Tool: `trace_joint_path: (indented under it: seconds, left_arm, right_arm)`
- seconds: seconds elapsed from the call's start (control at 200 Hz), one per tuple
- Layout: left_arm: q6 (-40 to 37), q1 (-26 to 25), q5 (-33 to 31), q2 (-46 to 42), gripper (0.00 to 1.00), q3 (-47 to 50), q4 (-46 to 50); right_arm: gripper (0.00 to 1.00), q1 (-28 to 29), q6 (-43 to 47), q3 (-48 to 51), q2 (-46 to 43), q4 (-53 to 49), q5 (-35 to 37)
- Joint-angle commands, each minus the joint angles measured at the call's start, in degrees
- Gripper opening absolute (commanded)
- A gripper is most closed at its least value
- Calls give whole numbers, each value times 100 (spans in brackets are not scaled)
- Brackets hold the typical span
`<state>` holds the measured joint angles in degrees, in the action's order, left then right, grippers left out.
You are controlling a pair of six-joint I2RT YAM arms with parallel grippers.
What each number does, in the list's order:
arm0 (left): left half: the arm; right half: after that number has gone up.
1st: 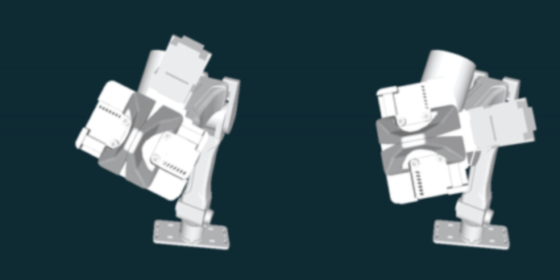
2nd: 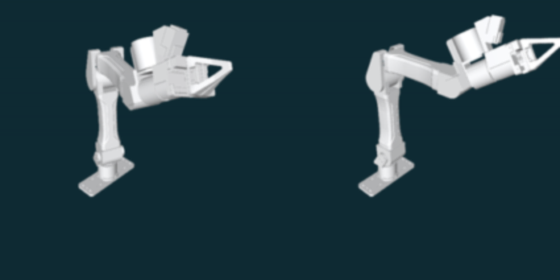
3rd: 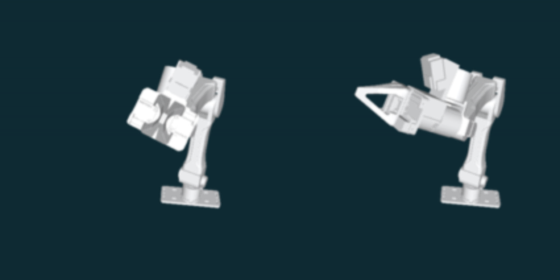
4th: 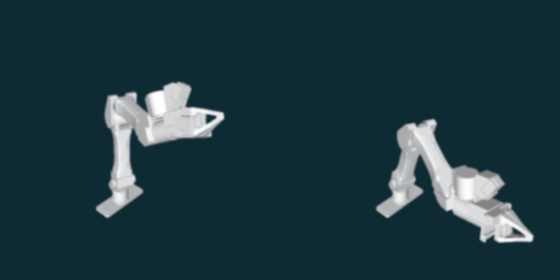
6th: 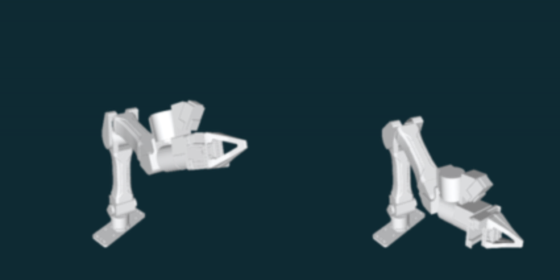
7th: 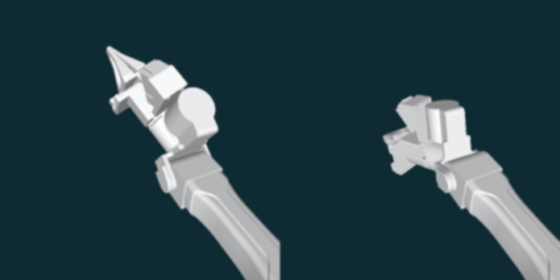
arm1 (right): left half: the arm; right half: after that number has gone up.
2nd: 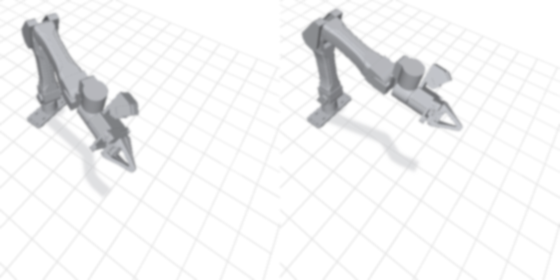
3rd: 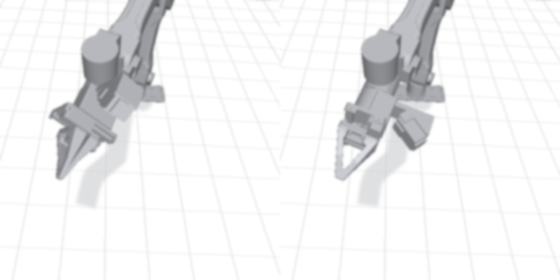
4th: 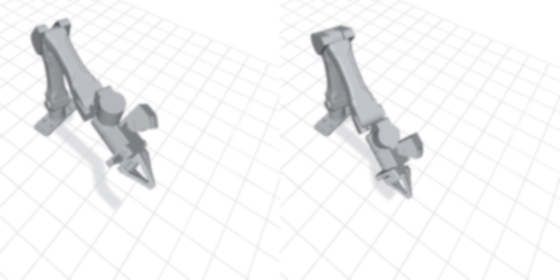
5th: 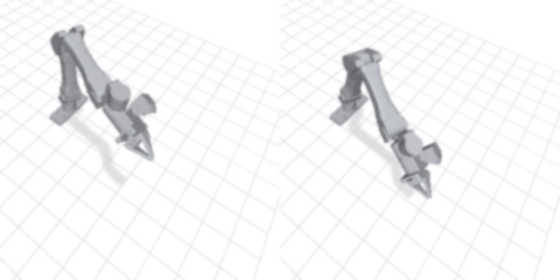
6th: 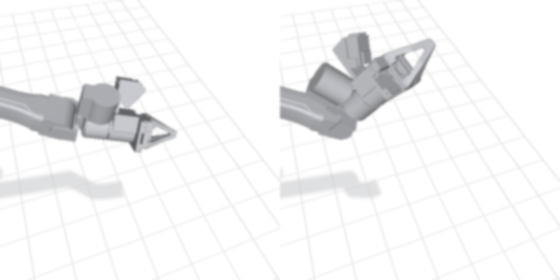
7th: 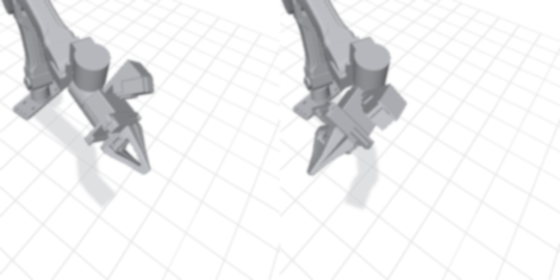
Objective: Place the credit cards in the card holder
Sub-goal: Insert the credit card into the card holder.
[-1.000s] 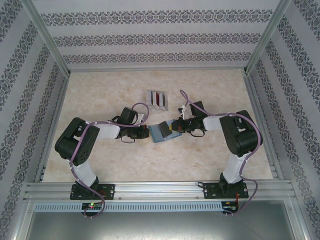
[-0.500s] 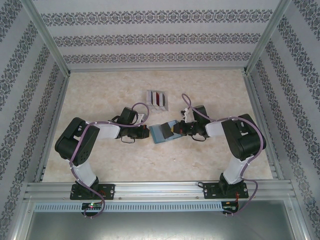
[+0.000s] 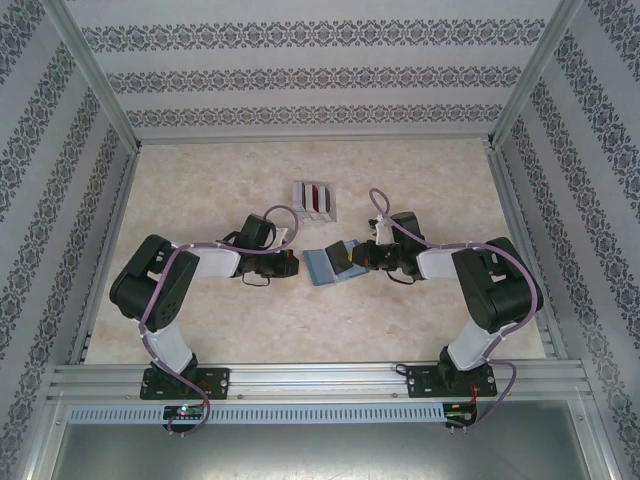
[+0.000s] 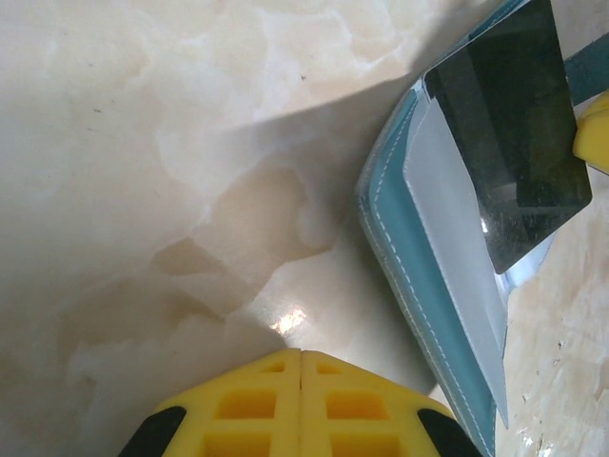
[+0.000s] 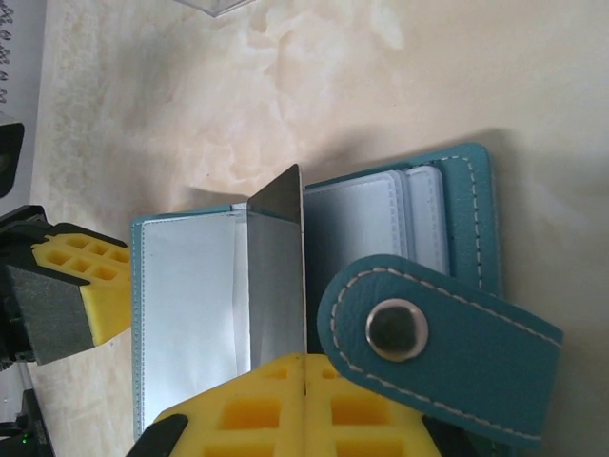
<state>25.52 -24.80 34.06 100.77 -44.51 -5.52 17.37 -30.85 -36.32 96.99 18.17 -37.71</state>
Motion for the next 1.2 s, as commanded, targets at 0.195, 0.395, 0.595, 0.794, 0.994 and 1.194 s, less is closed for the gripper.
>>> trace_joint_path:
  seconds: [0.195, 0.395, 0.595, 0.794, 0.994, 1.194]
  left_arm:
    - [42, -79, -127, -169, 5, 214, -303]
    - [15, -86, 191, -328, 15, 140, -136]
    - [91, -99, 349, -498, 22, 54, 33]
    - [263, -146, 231, -128, 13, -156, 85]
    - [418, -174, -86, 132, 3, -290, 194]
    - [516, -179, -559, 223, 0, -320, 445]
  right_arm:
    - [0, 58, 160, -10, 197, -17, -184]
    - [0, 135, -78, 168, 269, 393, -256]
    - [0, 180, -280, 213, 398, 754, -416]
    - [0, 251, -379, 299, 382, 931, -438]
    - [0, 294, -505, 403, 373, 1107, -460]
    - [0, 303, -553, 493, 277, 1117, -368]
